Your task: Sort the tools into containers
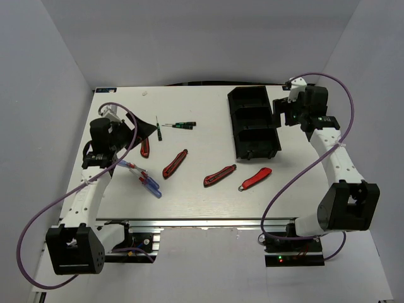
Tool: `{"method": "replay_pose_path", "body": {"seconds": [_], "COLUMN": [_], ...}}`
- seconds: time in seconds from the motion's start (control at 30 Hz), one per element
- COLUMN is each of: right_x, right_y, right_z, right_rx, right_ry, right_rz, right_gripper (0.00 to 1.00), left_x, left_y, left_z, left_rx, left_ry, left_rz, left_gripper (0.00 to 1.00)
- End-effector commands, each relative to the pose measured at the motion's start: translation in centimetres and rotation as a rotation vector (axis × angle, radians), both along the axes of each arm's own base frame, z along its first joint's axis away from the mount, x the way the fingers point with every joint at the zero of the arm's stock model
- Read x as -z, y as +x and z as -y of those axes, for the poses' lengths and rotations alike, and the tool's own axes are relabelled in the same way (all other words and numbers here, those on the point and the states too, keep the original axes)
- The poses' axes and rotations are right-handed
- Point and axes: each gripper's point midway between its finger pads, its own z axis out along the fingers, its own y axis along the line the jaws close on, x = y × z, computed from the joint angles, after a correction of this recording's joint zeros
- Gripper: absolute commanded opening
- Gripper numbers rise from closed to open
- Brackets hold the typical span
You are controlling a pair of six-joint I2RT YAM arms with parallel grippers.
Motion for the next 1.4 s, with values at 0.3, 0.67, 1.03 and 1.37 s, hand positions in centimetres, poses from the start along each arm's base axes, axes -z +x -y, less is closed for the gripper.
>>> {"method": "replay_pose_path", "body": {"seconds": [0.3, 0.67, 1.03, 1.37], "right_x": [-2.8, 8.0, 15.1, 19.5], "right_y": [-9.2, -19.2, -20.1, -18.2], "right_z": [-10.8, -11.3, -10.8, -10.7], "right_rx": [-0.985, -1.711, -1.732, -1.604], "right_ry": [-0.073, -0.367, -0.529, -0.615], "right_rz": [0.194, -0.053, -0.253, -0.295], "right_gripper": [0.89, 0.74, 0.81, 0.78], "left_x": [0.1, 3.4, 4.0, 4.0], "left_y": [-1.3, -3.9, -5.7, -5.7], "left_z": [2.2, 3.8, 5.1, 5.3], "left_rx": [0.131, 0.234, 0.274, 0.278], "left_ry": [-0.073, -0.131, -0.139, -0.143], "left_rz": [-0.011, -0.093, -0.107, -0.118], "left_gripper": [0.98, 0.98, 0.98, 0.98]}}
